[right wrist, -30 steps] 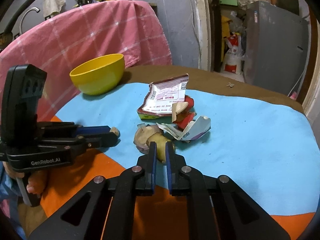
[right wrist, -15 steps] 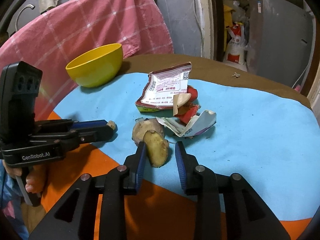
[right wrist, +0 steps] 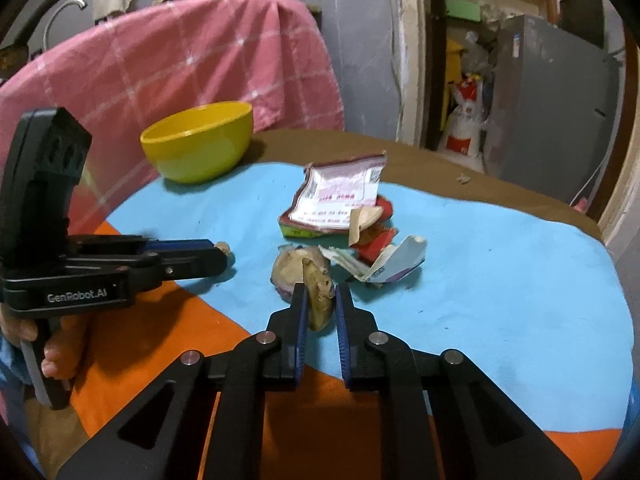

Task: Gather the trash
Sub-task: 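Grasp the brown lump with the right gripper while the left grasps a small shell, then lift both held pieces and carry them over the blue bucket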

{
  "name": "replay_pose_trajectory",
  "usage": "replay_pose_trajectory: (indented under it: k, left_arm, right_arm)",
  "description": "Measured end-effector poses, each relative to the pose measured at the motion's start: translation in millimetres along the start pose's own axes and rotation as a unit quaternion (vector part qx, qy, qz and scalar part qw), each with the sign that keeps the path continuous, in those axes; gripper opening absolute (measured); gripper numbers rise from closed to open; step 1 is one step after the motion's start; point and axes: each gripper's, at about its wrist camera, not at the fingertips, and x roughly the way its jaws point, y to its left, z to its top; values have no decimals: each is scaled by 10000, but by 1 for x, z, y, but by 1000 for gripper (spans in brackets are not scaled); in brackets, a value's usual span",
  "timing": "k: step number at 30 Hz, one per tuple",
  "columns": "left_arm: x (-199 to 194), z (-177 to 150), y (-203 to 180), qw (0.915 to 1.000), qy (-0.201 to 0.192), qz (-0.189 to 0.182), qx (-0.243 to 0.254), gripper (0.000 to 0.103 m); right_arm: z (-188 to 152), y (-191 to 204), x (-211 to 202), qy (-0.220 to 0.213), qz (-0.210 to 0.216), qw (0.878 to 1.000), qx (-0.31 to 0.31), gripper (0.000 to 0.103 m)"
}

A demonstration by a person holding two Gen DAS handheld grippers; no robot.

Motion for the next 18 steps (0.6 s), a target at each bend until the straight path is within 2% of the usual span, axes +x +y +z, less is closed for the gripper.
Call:
replay_pose_trajectory:
  k: [7,10,15,18]
  left_arm:
    - [-37,-3,-29,9954,-950,79,43,17]
    - [-46,1,-53,9909,-1332,80,154,17]
    - [-55,7,-95,9811,-1884,-16,433,17]
    - [-56,7,-125,9756,-2093,-145,652,17]
  right_arm:
    - [-7,-9,-27,-622,-127,9975,316,11]
    - [-11,-19,-51,-1102,-323,9921,495,11]
    - [-21,-37,-111,-2192,-855,9692,728,11]
    - [-30,-43,-146,-2716,-1464,9490,644,11]
